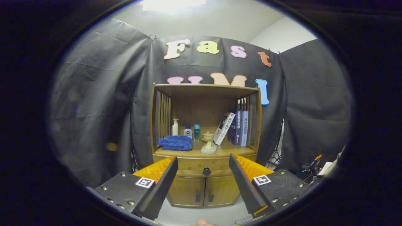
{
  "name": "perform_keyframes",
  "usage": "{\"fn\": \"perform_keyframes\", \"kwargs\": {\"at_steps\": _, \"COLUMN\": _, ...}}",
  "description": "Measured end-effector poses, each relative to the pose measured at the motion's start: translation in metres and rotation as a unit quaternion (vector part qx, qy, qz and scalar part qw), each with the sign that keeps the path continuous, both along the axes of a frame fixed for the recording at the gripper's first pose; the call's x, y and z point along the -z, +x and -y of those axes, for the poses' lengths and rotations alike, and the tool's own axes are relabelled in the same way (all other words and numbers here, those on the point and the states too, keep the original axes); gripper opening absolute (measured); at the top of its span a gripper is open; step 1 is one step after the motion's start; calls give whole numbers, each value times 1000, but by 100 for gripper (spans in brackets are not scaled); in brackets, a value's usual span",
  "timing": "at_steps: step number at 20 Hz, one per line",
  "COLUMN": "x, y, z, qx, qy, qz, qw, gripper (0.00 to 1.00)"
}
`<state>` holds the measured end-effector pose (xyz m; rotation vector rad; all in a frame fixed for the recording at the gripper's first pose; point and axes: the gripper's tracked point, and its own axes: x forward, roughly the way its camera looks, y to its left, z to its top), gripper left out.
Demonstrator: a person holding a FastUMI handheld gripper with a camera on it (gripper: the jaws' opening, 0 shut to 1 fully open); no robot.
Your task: Pull open the drawer, take out the items inside it, and place them on the countertop above the cabinet.
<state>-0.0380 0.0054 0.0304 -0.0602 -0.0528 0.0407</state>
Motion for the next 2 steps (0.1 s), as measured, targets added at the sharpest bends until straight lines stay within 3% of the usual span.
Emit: {"fn": "perform_keyframes", "kwargs": {"at_steps": 2, "x": 0, "y": 0, "z": 1, "qx": 0, "qy": 0, "qz": -1, "qw": 1000, "gripper": 99}}
